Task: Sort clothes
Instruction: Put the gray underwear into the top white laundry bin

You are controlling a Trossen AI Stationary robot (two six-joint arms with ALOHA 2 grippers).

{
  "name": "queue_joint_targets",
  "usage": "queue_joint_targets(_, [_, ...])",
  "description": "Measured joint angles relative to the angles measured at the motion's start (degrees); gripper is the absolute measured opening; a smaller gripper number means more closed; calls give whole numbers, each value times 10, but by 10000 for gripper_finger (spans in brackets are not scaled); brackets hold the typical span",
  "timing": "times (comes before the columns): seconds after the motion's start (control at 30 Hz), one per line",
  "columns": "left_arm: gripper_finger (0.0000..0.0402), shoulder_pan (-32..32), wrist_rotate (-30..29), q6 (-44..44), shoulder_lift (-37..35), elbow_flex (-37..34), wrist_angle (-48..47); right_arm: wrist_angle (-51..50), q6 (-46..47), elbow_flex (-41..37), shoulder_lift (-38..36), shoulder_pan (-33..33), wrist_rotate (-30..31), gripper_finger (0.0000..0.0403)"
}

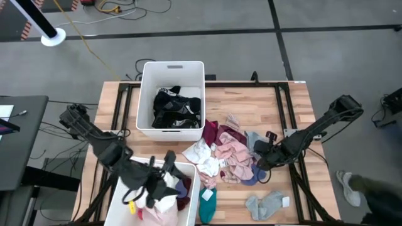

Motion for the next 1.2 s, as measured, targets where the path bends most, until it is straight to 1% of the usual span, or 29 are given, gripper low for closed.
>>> queue_joint_targets(0.1, [249, 21, 46, 14, -1, -27, 63, -8, 0, 5, 0, 8, 1, 2])
queue_joint_targets(0.17, [249, 32, 72, 22, -1, -37, 86, -17, 0, 17, -1, 15, 6, 2])
queue_joint_targets(0.3, [249, 57, 96, 34, -1, -51, 130, -58, 0, 53, -1, 33, 25, 1])
queue_joint_targets(0.4, [249, 76, 118, 34, -1, -61, 147, -94, 0, 88, -1, 48, 43, 1])
queue_joint_targets(0.53, [249, 109, 168, 23, -1, -75, 165, -148, 0, 137, -2, 65, 71, 0])
queue_joint_targets(0.63, [249, 130, 191, 17, -1, -87, 176, -187, 0, 172, -2, 75, 92, 0])
queue_joint_targets(0.8, [249, 155, 213, 16, 0, -115, 226, -228, -7, 223, -2, 88, 136, 0])
queue_joint_targets(0.93, [249, 168, 222, 27, 22, -118, 259, -230, -35, 259, -2, 96, 168, 0])
queue_joint_targets(1.07, [250, 179, 221, 49, 55, -118, 297, -219, -71, 292, -2, 102, 196, 0])
queue_joint_targets(1.2, [258, 196, 219, 47, 85, -118, 338, -169, -133, 315, -2, 112, 210, 0])
